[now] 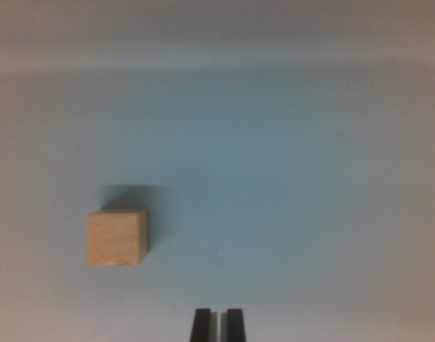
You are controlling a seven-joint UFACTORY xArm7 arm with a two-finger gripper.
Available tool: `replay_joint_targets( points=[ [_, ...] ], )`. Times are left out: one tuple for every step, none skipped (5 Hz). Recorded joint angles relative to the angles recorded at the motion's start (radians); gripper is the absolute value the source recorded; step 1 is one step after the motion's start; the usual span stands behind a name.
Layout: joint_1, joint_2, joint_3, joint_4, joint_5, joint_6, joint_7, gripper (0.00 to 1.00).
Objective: Push wooden cube
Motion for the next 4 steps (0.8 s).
replay_joint_targets(
  points=[
    [0.0,0.0,0.0,0.0,0.0,0.0,0.0,0.0],
    [0.0063,0.011,0.005,-0.037,-0.0004,-0.041,0.006,0.0],
    [0.0063,0.011,0.005,-0.037,-0.0004,-0.041,0.006,0.0],
    [0.0133,0.023,0.011,-0.077,-0.0008,-0.087,0.013,0.0]
  ],
)
